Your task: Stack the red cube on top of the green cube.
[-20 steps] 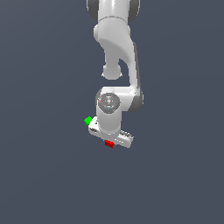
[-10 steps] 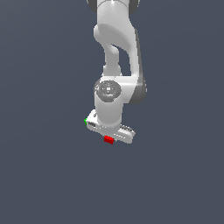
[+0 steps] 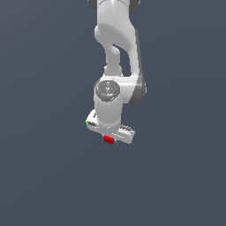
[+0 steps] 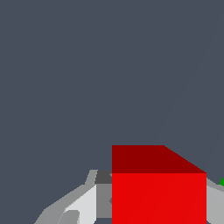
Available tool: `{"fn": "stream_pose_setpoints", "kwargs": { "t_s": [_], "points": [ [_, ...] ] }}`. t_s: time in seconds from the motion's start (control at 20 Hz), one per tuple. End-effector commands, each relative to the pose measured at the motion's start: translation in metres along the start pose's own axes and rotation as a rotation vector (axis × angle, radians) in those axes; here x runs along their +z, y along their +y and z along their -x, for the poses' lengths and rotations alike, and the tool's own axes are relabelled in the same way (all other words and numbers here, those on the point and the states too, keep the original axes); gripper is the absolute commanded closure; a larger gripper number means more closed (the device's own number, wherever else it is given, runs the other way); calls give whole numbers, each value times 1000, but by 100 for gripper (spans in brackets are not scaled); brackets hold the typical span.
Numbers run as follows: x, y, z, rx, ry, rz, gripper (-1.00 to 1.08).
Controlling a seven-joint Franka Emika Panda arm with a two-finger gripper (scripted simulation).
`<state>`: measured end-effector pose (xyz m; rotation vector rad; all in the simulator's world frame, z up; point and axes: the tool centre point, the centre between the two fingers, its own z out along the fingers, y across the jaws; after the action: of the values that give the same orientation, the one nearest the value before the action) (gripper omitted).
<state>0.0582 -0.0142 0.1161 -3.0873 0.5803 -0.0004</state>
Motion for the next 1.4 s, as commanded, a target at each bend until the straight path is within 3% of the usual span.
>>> {"fn": "stream_pose_setpoints", "kwargs": {
  "t_s": [0.0,0.35,0.95,1.35],
  "points": [
    [2,6,3,1,1,0,108],
    [11,37,20,1,1,0,108],
    [40,125,67,1,0,0,108],
    [52,163,86,1,0,0,108]
  ]
}}
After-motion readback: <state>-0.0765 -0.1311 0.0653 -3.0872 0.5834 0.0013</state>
